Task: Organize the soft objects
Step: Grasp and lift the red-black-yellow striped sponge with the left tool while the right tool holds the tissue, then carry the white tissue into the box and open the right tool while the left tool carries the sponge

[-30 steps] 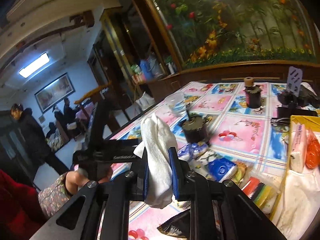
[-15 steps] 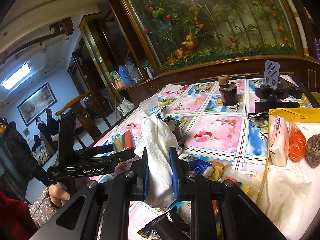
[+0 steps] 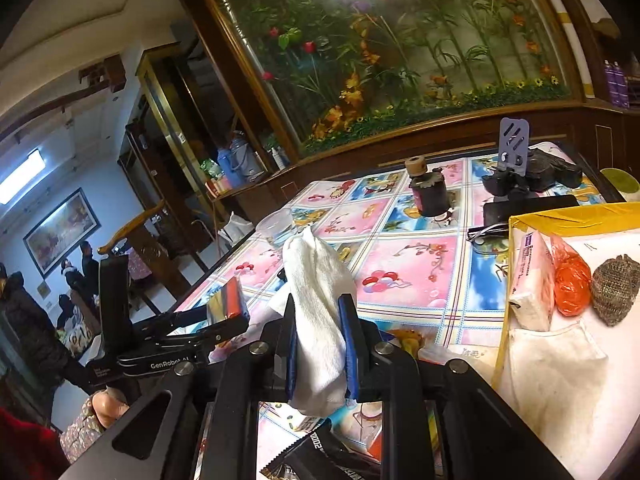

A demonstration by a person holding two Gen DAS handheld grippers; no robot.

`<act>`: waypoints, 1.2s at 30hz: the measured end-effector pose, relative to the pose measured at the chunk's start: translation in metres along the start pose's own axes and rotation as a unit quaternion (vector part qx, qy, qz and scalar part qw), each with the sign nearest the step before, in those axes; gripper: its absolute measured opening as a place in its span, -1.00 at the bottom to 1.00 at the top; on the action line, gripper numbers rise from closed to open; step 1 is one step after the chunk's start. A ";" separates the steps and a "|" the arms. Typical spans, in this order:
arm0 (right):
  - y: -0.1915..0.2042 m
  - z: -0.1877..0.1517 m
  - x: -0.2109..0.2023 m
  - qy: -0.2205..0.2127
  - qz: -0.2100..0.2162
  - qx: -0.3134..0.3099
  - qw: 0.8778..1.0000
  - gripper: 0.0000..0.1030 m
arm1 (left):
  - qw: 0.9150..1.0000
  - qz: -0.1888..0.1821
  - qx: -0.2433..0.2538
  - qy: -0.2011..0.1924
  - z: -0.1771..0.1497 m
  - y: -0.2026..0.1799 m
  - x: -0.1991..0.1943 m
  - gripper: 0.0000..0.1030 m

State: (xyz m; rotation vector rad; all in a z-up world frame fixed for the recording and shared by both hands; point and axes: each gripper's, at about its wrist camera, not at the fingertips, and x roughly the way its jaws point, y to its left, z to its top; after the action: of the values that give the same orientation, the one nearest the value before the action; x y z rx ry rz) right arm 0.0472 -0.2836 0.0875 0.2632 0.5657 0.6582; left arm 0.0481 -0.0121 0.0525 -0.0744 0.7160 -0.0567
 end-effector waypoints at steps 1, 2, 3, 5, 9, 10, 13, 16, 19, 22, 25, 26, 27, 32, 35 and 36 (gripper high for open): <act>-0.001 0.000 -0.001 -0.002 -0.001 0.001 1.000 -0.60 | 1.000 0.002 0.002 -0.002 0.000 -0.001 -0.001 0.63; -0.002 0.000 -0.002 -0.003 -0.003 0.002 1.000 -0.60 | 1.000 0.004 0.005 -0.004 0.000 -0.002 -0.001 0.63; -0.002 0.001 -0.001 -0.003 -0.005 0.003 1.000 -0.60 | 1.000 0.006 0.007 -0.006 0.000 -0.003 -0.002 0.63; -0.003 0.001 -0.001 -0.004 -0.009 0.005 1.000 -0.60 | 1.000 0.012 0.012 -0.011 -0.001 -0.004 -0.003 0.63; -0.006 0.002 -0.004 -0.010 -0.014 0.010 1.000 -0.60 | 0.999 0.027 0.022 -0.021 -0.001 -0.006 -0.006 0.63; -0.007 0.002 -0.005 -0.011 -0.016 0.011 1.000 -0.60 | 0.999 0.030 0.024 -0.023 -0.001 -0.007 -0.006 0.63; -0.010 0.003 -0.007 -0.016 -0.019 0.019 1.000 -0.60 | 0.998 0.041 0.032 -0.031 -0.001 -0.009 -0.008 0.63; -0.013 0.004 -0.009 -0.021 -0.025 0.024 0.999 -0.60 | 0.997 0.053 0.041 -0.042 -0.001 -0.012 -0.011 0.63; -0.014 0.005 -0.011 -0.023 -0.029 0.026 0.999 -0.60 | 0.995 0.065 0.050 -0.050 -0.002 -0.015 -0.012 0.63; -0.015 0.005 -0.012 -0.026 -0.031 0.028 0.999 -0.60 | 0.994 0.076 0.059 -0.058 -0.003 -0.018 -0.013 0.63; -0.016 0.006 -0.012 -0.028 -0.035 0.028 0.999 -0.60 | 0.992 0.083 0.066 -0.063 -0.004 -0.021 -0.014 0.64; -0.016 0.006 -0.013 -0.029 -0.035 0.029 0.999 -0.60 | 0.992 0.085 0.068 -0.065 -0.004 -0.023 -0.014 0.63; -0.017 0.006 -0.013 -0.030 -0.037 0.030 0.998 -0.60 | 0.991 0.087 0.070 -0.066 -0.004 -0.023 -0.014 0.63; -0.020 0.008 -0.018 -0.037 -0.044 0.037 0.998 -0.60 | 0.988 0.100 0.087 -0.076 -0.006 -0.031 -0.015 0.64; -0.024 0.009 -0.022 -0.044 -0.048 0.043 0.997 -0.60 | 0.986 0.105 0.100 -0.083 -0.008 -0.037 -0.017 0.64; -0.026 0.010 -0.024 -0.047 -0.051 0.046 0.997 -0.59 | 0.985 0.105 0.104 -0.086 -0.008 -0.039 -0.017 0.64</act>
State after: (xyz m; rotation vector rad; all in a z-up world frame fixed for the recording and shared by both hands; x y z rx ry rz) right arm 0.0501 -0.3191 0.0948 0.3471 0.5165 0.5199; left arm 0.0285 -0.0502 0.0611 0.1939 0.5390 0.0774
